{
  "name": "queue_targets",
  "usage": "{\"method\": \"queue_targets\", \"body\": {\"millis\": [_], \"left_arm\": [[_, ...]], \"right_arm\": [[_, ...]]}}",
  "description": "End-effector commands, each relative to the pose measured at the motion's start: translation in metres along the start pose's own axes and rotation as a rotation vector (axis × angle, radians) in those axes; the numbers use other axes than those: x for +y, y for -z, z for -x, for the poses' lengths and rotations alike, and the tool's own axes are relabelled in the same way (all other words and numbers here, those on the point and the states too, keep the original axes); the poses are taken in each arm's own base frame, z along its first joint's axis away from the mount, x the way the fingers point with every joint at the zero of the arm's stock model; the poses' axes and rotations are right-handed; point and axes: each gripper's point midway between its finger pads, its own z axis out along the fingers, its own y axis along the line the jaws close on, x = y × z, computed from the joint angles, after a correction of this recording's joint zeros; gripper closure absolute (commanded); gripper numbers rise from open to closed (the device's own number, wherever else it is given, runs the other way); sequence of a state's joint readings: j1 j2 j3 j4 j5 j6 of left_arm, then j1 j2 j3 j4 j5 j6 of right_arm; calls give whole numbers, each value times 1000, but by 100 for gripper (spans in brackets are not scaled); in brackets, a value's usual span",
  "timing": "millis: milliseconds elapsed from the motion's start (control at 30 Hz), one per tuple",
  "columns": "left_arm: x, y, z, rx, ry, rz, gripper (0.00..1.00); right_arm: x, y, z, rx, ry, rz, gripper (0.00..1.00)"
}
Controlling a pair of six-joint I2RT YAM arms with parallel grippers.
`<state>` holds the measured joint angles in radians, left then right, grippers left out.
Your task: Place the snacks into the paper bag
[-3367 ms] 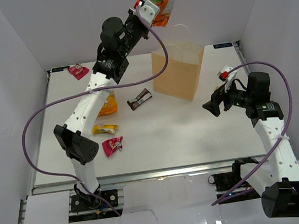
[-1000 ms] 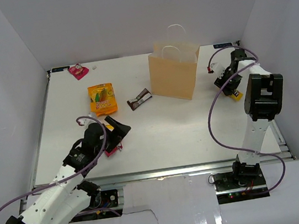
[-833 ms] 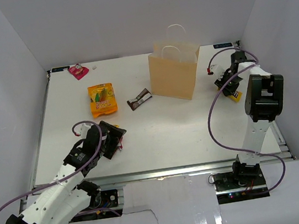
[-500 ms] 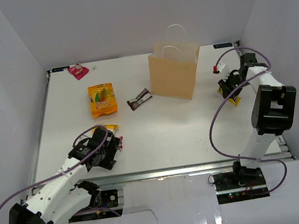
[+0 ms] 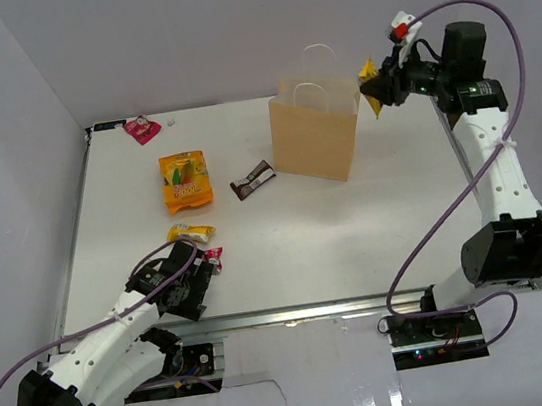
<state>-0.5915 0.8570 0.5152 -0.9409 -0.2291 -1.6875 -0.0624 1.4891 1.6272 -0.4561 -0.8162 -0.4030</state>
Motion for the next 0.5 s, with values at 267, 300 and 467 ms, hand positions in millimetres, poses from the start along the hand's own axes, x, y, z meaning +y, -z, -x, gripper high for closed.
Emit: {"method": "queue_targets", "body": {"millis": [267,300,467], "left_arm": [[-31,12,4,-13,-15,-66,8],[-31,10,4,-16,-26,-50,8],[-42,9,12,-44,-28,-24,8]], "right_arm": [[-13,-101,67,-117,102,-39,83],[-14,-105,64,-111,101,-37,81],[-4,-110,43,-78,69,-5,64]]}}
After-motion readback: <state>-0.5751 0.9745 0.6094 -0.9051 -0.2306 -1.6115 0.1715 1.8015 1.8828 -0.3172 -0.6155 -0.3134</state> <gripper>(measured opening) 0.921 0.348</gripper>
